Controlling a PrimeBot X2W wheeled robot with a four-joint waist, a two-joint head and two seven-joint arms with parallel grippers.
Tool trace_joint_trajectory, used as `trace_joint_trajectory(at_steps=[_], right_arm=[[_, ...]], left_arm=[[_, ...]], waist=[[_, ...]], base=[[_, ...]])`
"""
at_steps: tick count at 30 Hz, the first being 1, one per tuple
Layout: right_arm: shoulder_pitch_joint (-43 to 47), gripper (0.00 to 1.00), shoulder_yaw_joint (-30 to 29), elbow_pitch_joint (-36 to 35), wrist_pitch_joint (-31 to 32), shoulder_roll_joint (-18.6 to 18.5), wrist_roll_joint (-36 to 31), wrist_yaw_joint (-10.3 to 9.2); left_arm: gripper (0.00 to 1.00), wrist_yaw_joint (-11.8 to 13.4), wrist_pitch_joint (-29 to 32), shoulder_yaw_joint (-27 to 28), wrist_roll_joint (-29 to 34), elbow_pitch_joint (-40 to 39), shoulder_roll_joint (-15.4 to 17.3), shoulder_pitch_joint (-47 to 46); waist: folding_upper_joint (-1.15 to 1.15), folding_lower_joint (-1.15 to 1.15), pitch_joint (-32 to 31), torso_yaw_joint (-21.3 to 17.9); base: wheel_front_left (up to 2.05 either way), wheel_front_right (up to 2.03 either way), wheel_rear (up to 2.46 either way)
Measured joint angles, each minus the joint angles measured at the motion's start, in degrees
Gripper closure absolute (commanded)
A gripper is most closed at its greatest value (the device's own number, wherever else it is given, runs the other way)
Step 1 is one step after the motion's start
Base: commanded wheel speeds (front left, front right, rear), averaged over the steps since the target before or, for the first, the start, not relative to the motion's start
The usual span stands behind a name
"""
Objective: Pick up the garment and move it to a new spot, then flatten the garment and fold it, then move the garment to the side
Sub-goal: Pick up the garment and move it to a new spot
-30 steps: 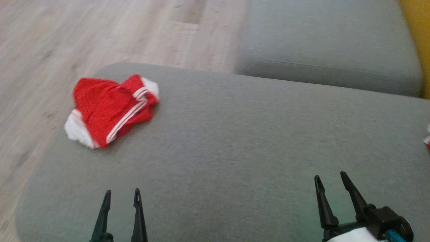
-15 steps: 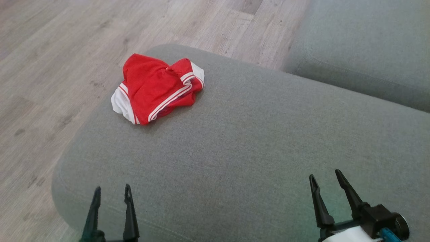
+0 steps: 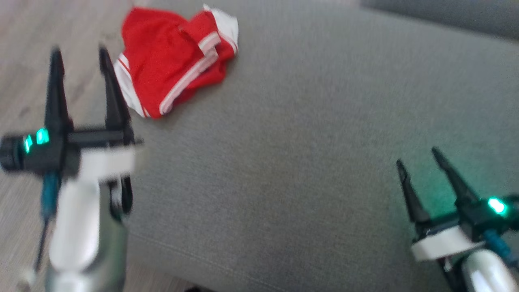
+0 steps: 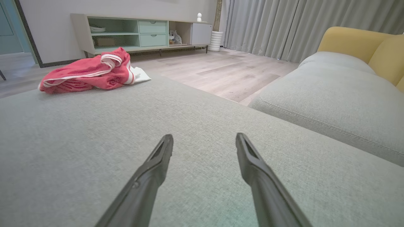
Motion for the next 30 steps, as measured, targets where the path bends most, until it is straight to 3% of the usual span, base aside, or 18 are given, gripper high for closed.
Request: trace_joint_trajectory(at_steps=[6, 11, 14, 20, 24, 25, 30], right_arm=[[-4.9, 0.00, 0.0, -1.0, 0.0, -4.8, -0.5, 0.00], [-6.7, 0.00, -0.1, -2.8, -0.3, -7.4, -0.9, 0.00], [-7.4, 0.00, -0.3, -4.8, -0.6, -8.4, -0.9, 0.00], [-8.7, 0.00, -0.3, -7.8, -1.3, -8.8, -0.9, 0.00], [-9.3, 0.00, -0.3, -8.6, -1.3, -8.7, -1.0, 0.00], [-9.6, 0.00, -0.1, -8.6, -1.3, -8.7, -1.0, 0.00], [-10.5, 0.00, 0.2, -6.1, -1.3, -7.8, -0.9, 0.00]], left_arm=[[0.00, -3.1, 0.8, 0.5, -0.7, 20.5, 1.3, -15.2], [0.00, -5.5, 7.2, 0.5, -2.3, 37.0, 2.2, -27.6], [0.00, -5.5, 11.0, 1.2, -3.3, 45.3, 2.8, -33.7], [0.00, -5.6, 14.3, 2.3, -5.6, 57.9, 2.6, -37.3], [0.02, -5.8, 13.1, 2.9, -6.4, 62.0, 2.8, -39.0], [1.00, -5.9, 12.3, 2.9, -6.4, 62.7, 2.9, -39.5], [1.00, -6.5, 5.9, 2.1, -6.2, 64.6, 3.5, -40.0]], waist=[[0.00, 0.00, 8.5, -1.4], [0.00, -0.01, 13.9, -3.0], [0.00, -0.02, 16.4, -4.0], [0.00, -0.03, 20.1, -5.9], [0.00, -0.04, 21.3, -6.8], [0.00, -0.03, 21.4, -7.0], [0.00, -0.02, 19.6, -7.4]], base=[[0.00, 0.00, 0.00], [0.00, 0.00, 0.00], [0.00, 0.00, 0.00], [0.00, 0.00, 0.00], [0.00, 0.00, 0.00], [0.00, 0.00, 0.00], [0.00, 0.00, 0.00]])
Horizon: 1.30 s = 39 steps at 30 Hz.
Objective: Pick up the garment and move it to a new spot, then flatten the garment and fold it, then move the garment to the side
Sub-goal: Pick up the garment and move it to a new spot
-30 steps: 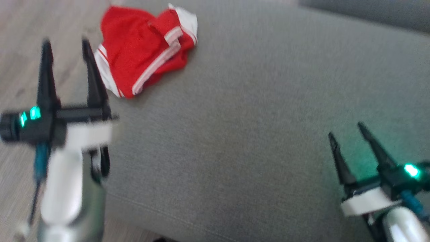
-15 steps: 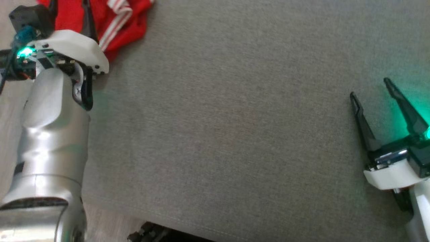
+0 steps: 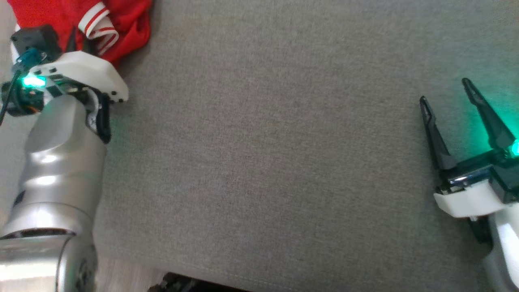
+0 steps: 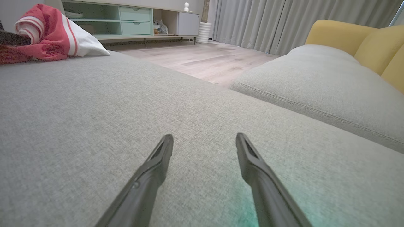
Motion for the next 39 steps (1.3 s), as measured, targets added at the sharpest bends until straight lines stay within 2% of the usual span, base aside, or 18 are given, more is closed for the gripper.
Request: trace_joint_trajectory(at_steps=[5, 9, 17, 25, 27, 28, 31, 37, 38, 39], right_arm=[[-0.9, 0.00, 0.6, 4.5, 0.5, 2.7, 0.1, 0.00], [0.8, 0.00, 1.7, 6.6, 0.6, 6.5, 1.0, 0.00], [4.5, 0.00, 2.3, 7.7, 0.6, 11.1, 2.2, 0.00], [9.4, 0.00, 2.3, 7.8, 0.6, 13.2, 2.6, 0.00], [9.8, 0.00, 2.5, 7.7, 0.6, 13.5, 2.6, 0.00], [9.8, 0.00, 2.7, 7.4, 0.6, 13.9, 2.6, 0.00], [9.7, 0.00, 3.2, 7.1, 0.6, 14.4, 2.8, 0.00], [8.8, 0.00, 3.9, 6.7, 0.6, 15.0, 3.4, 0.00], [8.4, 0.00, 4.1, 6.7, 0.6, 15.1, 3.6, 0.00], [7.8, 0.00, 4.2, 6.7, 0.7, 15.2, 3.7, 0.00]], left_arm=[[1.00, -0.6, -3.7, -2.2, 2.1, -0.8, 2.6, -1.5], [1.00, -1.6, -4.6, -4.6, 3.9, -3.8, 3.8, -2.8], [1.00, -3.6, -4.7, -8.4, 3.6, -11.4, 3.3, -2.5], [1.00, -4.0, 0.1, -16.3, -2.8, -26.5, 0.8, 3.7], [1.00, -4.0, 1.6, -17.6, -3.8, -30.1, 0.9, 6.2], [1.00, -4.0, 2.8, -18.7, -4.7, -32.7, 1.0, 9.0], [1.00, -4.0, 3.4, -21.1, -4.7, -35.2, 0.9, 13.3], [1.00, -4.0, -1.3, -26.5, -5.6, -35.0, -1.1, 22.7], [0.98, -4.0, -2.4, -26.9, -5.5, -34.0, -1.2, 24.1], [0.86, -3.8, -3.5, -26.9, -5.3, -32.9, -1.1, 25.5]], waist=[[0.00, 0.01, -4.7, -1.2], [0.00, 0.00, -9.8, -3.0], [0.00, -0.02, -19.1, -8.5], [0.00, -0.02, -26.4, -19.4], [0.00, -0.02, -27.4, -22.4], [0.00, -0.02, -27.9, -25.3], [0.00, -0.01, -28.0, -29.3], [0.00, 0.00, -24.5, -34.2], [0.00, 0.01, -23.6, -34.6], [0.00, 0.01, -22.7, -34.9]], base=[[0.00, 0.00, 0.00], [0.00, 0.00, 0.00], [0.00, 0.00, 0.00], [0.00, 0.00, 0.00], [0.00, 0.00, 0.00], [0.00, 0.00, 0.00], [0.00, 0.00, 0.00], [0.00, 0.00, 0.00], [0.00, 0.00, 0.00], [0.00, 0.00, 0.00]])
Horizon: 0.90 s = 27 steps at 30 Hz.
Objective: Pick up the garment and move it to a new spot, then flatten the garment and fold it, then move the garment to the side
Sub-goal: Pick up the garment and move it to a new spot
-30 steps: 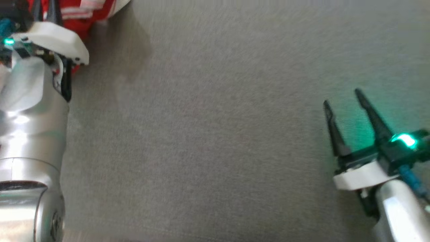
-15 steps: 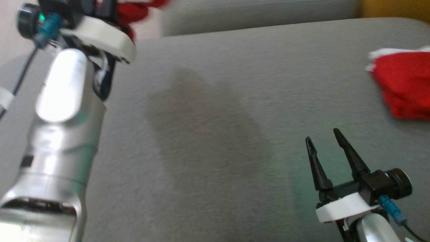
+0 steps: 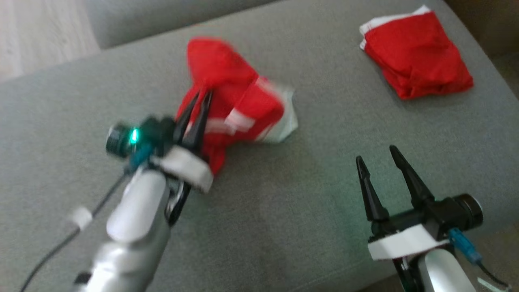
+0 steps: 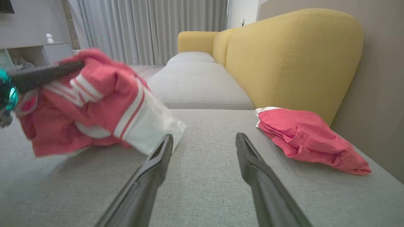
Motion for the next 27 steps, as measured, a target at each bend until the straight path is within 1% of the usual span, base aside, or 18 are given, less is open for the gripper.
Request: trace_joint_trajectory(at_steps=[1, 3, 5, 6, 8, 9, 10, 12, 15, 17, 21, 27], right_arm=[[-0.5, 0.00, 0.0, 0.0, 0.1, 0.2, 0.0, 0.00], [-1.2, 0.00, -0.1, 0.0, 0.1, 0.3, 0.0, 0.00], [-1.3, 0.00, -0.4, 0.1, 0.1, 0.3, 0.2, 0.00], [-1.2, 0.00, -0.6, 0.1, 0.1, 0.3, 0.5, 0.00], [-1.1, 0.00, -1.0, 0.3, 0.1, 0.4, 0.5, 0.00], [-0.9, 0.00, -1.5, 0.5, 0.1, 0.4, 0.6, 0.00], [-0.8, 0.00, -1.8, 0.5, 0.1, 0.4, 0.6, 0.00], [0.1, 0.00, -2.3, 0.5, 0.1, 0.4, 0.6, 0.00], [1.9, 0.00, -2.9, 1.0, 0.1, 0.5, 0.8, 0.00], [3.1, 0.00, -3.4, 1.3, 0.1, 0.5, 0.9, 0.00], [5.7, 0.00, -4.7, 1.7, 0.1, 0.5, 0.9, 0.00], [7.3, 0.00, -5.2, 1.8, 0.1, 0.5, 1.4, 0.00]], left_arm=[[0.67, 0.4, -0.8, -0.1, 0.3, 1.0, 0.0, 1.2], [0.00, 1.5, -1.6, -0.1, 0.8, 2.1, -0.2, 3.2], [0.00, 2.9, -1.8, 0.1, 0.8, 1.9, -0.9, 4.8], [0.00, 3.7, -1.8, 0.5, 0.8, 0.3, -1.4, 5.7], [0.00, 5.1, -1.8, 1.6, 1.7, -4.2, -2.1, 7.9], [0.00, 6.4, -1.9, 2.5, 2.7, -8.7, -2.6, 10.9], [0.00, 7.0, -2.0, 2.7, 3.3, -10.9, -2.7, 12.7], [0.00, 8.2, -2.1, 3.0, 5.0, -14.6, -2.9, 17.0], [0.00, 11.4, -2.2, 5.1, 6.8, -20.1, -3.0, 23.5], [0.00, 12.7, -2.2, 6.4, 7.4, -23.5, -3.0, 26.9], [0.00, 13.4, -2.2, 7.1, 8.4, -28.4, -3.0, 32.2], [0.00, 14.1, -2.2, 9.4, 8.7, -31.1, -3.0, 38.8]], waist=[[0.00, 0.00, 0.8, -0.3], [0.00, 0.00, 2.0, -0.8], [0.00, 0.01, 2.5, -0.6], [0.00, 0.00, 2.5, -0.4], [0.00, -0.01, 1.9, 0.3], [0.00, -0.01, 0.8, 1.3], [0.00, -0.02, 0.1, 1.9], [0.00, -0.03, -1.3, 3.2], [0.00, -0.03, -3.7, 5.3], [0.00, -0.03, -5.4, 6.8], [0.00, -0.03, -8.1, 10.5], [0.00, -0.03, -11.7, 15.0]], base=[[0.00, 0.00, 0.00], [0.00, 0.00, 0.00], [0.00, 0.00, 0.00], [0.00, 0.00, 0.00], [0.00, 0.00, 0.00], [0.00, 0.00, 0.00], [0.00, 0.00, 0.00], [0.00, 0.00, 0.00], [0.00, 0.00, 0.00], [0.00, 0.00, 0.00], [0.00, 0.00, 0.00], [0.00, 0.00, 0.00]])
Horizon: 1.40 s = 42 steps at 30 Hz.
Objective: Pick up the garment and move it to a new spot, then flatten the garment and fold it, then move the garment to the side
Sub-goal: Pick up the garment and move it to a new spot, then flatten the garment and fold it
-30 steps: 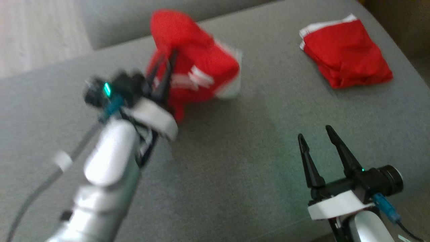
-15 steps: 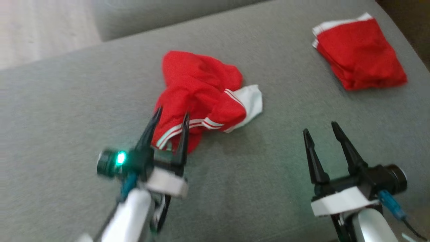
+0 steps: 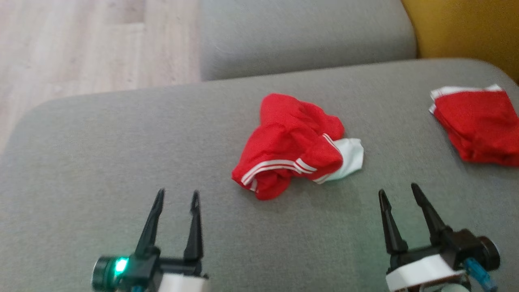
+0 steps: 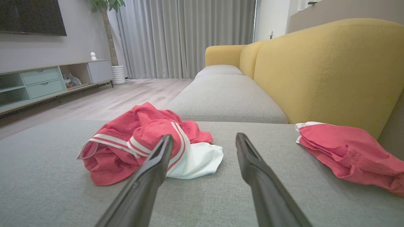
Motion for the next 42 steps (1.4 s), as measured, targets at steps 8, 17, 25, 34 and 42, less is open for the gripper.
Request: trace_joint_trajectory(at_steps=[8, 17, 25, 34, 42], right_arm=[[2.7, 0.00, 0.1, 0.0, 0.0, 0.1, 0.5, 0.00], [3.8, 0.00, 0.1, -0.1, 0.0, 0.1, 1.0, 0.00], [4.1, 0.00, 0.0, 0.0, 0.0, 0.1, 1.0, 0.00], [4.1, 0.00, 0.0, 0.0, 0.0, 0.1, 1.0, 0.00], [4.1, 0.00, 0.0, 0.0, 0.0, 0.1, 1.5, 0.00]], left_arm=[[0.00, 0.9, 0.0, 2.9, 1.2, -1.9, 0.1, 6.4], [0.00, 1.3, 0.0, 3.5, 1.5, -3.1, 0.1, 8.0], [0.00, 1.4, 0.0, 3.5, 1.5, -3.0, 0.1, 8.0], [0.00, 1.4, 0.0, 3.5, 1.5, -2.7, 0.1, 8.0], [0.00, 1.4, 0.0, 3.6, 1.5, -2.1, 0.1, 8.0]], waist=[[0.00, 0.00, -2.7, 2.8], [0.00, 0.01, -2.7, 3.5], [0.00, 0.01, -2.8, 3.5], [0.00, 0.01, -2.8, 3.7], [0.00, 0.01, -2.5, 3.6]], base=[[0.00, 0.00, 0.00], [0.00, 0.00, 0.00], [0.00, 0.00, 0.00], [0.00, 0.00, 0.00], [0.00, 0.00, 0.00]])
